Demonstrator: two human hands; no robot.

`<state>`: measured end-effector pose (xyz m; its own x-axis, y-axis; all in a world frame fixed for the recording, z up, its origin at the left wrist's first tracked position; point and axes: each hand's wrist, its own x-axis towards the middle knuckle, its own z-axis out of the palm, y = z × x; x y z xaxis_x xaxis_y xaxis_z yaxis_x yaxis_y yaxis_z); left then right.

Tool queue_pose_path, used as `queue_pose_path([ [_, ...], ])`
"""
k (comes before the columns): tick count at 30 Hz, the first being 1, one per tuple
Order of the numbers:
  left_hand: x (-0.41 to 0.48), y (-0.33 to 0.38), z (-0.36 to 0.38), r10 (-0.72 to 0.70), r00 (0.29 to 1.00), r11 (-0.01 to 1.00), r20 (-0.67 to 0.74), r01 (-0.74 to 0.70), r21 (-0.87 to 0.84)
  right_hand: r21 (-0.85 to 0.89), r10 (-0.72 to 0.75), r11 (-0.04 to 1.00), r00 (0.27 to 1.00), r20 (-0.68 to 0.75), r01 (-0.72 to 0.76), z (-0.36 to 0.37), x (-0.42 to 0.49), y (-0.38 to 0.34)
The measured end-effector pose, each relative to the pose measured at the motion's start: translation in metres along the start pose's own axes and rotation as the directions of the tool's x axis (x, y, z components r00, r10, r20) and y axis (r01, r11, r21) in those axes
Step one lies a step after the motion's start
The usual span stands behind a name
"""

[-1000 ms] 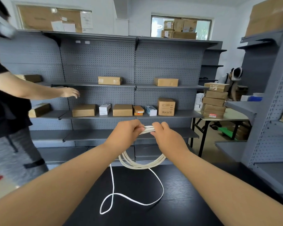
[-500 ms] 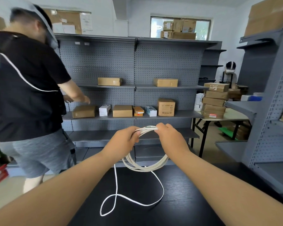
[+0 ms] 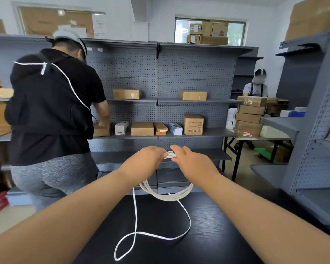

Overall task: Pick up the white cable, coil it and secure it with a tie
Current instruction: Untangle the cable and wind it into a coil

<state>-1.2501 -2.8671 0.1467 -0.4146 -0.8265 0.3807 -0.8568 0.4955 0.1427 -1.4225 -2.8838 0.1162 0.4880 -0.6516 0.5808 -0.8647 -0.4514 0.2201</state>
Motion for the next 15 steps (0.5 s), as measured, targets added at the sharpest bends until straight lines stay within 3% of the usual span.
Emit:
queue_pose_path([
  [3, 0.001, -0.005, 0.001, 0.036, 0.999, 0.999, 0.003, -0.036, 0.034, -0.025, -0.043, 0.999, 0.999, -0.024, 0.042, -0.007, -0.002, -0.005],
  [6, -0.001, -0.013, 0.005, 0.003, 0.999, 0.98, -0.048, -0.012, -0.199, 0.026, -0.007, 1.0, 0.999, -0.036, 0.008, -0.004, 0.0, -0.008],
  [9, -0.006, -0.016, 0.009, -0.139, 0.989, 0.865, -0.053, 0.095, -0.493, 0.053, 0.086, 0.995, 0.995, -0.052, -0.084, 0.003, 0.001, -0.004],
  [11, -0.008, -0.02, 0.009, -0.212, 0.977, 0.804, -0.012, 0.167, -0.571, 0.034, 0.111, 0.993, 0.992, -0.056, -0.109, 0.001, 0.0, -0.001],
  [15, -0.012, -0.027, 0.003, -0.179, 0.963, 0.579, 0.202, 0.269, -0.769, -0.12, 0.074, 0.99, 0.996, -0.055, -0.08, -0.006, -0.004, 0.005],
])
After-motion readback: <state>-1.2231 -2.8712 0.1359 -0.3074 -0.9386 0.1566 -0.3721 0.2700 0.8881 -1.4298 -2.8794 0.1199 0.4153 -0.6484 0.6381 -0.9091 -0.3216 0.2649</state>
